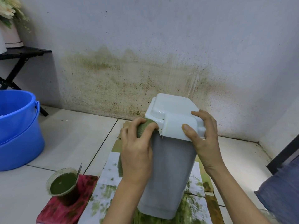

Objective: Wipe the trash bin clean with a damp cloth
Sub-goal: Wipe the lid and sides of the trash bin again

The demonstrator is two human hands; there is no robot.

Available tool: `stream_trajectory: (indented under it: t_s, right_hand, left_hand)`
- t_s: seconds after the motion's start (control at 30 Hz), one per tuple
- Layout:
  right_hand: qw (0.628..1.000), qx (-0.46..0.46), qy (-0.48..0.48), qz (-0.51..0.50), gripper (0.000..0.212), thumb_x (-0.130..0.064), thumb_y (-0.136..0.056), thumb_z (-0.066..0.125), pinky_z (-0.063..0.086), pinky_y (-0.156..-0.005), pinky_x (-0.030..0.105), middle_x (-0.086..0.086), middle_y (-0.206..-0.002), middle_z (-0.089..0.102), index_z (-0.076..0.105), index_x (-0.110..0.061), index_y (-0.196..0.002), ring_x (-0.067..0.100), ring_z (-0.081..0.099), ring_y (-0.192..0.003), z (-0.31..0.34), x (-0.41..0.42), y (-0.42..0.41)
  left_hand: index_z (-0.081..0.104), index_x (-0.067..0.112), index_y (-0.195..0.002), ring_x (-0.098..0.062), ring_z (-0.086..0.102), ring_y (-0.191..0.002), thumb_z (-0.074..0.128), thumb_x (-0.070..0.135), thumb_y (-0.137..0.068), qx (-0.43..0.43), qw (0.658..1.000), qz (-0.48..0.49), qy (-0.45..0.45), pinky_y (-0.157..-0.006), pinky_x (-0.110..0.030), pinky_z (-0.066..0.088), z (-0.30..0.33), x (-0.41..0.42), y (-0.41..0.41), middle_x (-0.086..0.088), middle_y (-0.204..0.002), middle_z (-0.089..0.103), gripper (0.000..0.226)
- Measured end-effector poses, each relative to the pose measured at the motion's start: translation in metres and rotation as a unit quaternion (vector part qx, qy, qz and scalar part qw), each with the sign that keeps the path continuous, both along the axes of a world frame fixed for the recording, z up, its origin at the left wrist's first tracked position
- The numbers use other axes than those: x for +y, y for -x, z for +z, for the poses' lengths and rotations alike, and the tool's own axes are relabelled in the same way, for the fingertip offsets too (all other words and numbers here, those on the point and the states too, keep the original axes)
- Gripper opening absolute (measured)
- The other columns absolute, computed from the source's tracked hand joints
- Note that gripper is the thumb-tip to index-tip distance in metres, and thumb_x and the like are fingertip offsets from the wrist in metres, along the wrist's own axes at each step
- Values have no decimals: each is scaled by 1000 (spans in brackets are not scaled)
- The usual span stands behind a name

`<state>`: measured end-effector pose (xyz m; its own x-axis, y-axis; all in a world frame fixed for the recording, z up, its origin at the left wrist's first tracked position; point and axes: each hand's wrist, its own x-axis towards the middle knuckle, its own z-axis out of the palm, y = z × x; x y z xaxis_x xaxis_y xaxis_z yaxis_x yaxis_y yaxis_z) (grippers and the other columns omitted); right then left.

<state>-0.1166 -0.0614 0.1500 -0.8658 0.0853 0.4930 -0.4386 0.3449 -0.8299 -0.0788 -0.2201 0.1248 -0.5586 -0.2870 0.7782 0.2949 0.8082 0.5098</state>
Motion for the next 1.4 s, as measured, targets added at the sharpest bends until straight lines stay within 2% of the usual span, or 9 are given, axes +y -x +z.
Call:
stream_trajectory:
  t_s: [0.1, 0.27, 0.47, 0.57, 0.7, 0.83, 1.07, 1.3, 1.4]
  right_hand:
    - [1000, 0, 6, 0, 50, -63, -59, 60, 33, -109, 47, -14, -132, 40, 51, -49, -106, 11, 36, -130, -1, 1, 1]
    - [1000, 11, 1, -5, 50, -63, -60, 59, 34, -108, 47, -16, -130, 40, 50, -48, -107, 10, 36, -130, -4, -1, -1]
    - [1000, 20, 2, -12, 48, -62, -61, 59, 36, -108, 46, -16, -130, 40, 50, -47, -106, 9, 36, -129, -4, -2, 0]
    - [1000, 21, -3, -10, 48, -62, -62, 58, 35, -108, 45, -12, -132, 39, 49, -48, -107, 8, 36, -128, -5, 1, -1]
    - [1000, 24, -14, -5, 50, -61, -62, 59, 34, -109, 44, -14, -132, 39, 49, -46, -108, 9, 35, -130, -6, 0, -4]
    - [1000, 27, -9, -9, 51, -63, -61, 59, 34, -108, 49, -22, -131, 38, 49, -47, -109, 10, 34, -131, -11, 0, -8]
    - [1000, 17, -5, -15, 51, -64, -61, 59, 33, -109, 46, -15, -130, 40, 49, -47, -107, 9, 35, -131, -3, -2, -3]
    - [999, 29, -14, -20, 52, -64, -62, 58, 34, -108, 47, -26, -127, 37, 49, -46, -109, 8, 35, -130, -9, -1, -7]
    - [1000, 18, -13, -21, 52, -66, -60, 57, 34, -108, 47, -18, -129, 39, 48, -48, -108, 10, 36, -130, -7, -4, -7]
  left_hand:
    - [69, 17, -103, -27, 47, -95, 59, -15, -77, -12, 999, 15, -38, -79, -16, 32, 8, -6, 3, -10, -111, 55, 43]
    - [63, 21, -111, -20, 46, -92, 50, 3, -90, -51, 996, -47, -62, -76, -23, 36, 19, -7, 10, 1, -110, 56, 30]
    - [64, 17, -103, -19, 36, -84, 58, -11, -77, -83, 993, -60, 57, -65, -28, 37, 42, 1, 8, 1, -106, 62, 39]
    - [64, 22, -105, -17, 35, -87, 56, -4, -85, -106, 989, -93, 52, -67, -27, 36, 44, -4, 4, 7, -110, 60, 34]
    - [63, 27, -100, -18, 35, -86, 58, -6, -80, -126, 991, -11, 50, -57, -31, 35, 46, -10, 1, 7, -108, 59, 39]
    - [62, 24, -107, -16, 26, -91, 50, -3, -84, -151, 987, 31, 41, -66, -30, 32, 49, -17, 5, 1, -117, 52, 38]
    - [58, 19, -123, -13, 42, -102, 37, 26, -96, -53, 989, -132, -40, -91, -9, 29, 28, 11, -11, 11, -119, 58, 35]
    - [57, 26, -120, -9, 39, -87, 42, 20, -96, -130, 986, -101, 0, -63, -18, 34, 15, -13, -32, 12, -102, 64, 29]
    - [58, 24, -122, -10, 41, -88, 50, 15, -94, -91, 994, -53, -30, -66, -16, 28, 33, -10, -30, 13, -104, 63, 31]
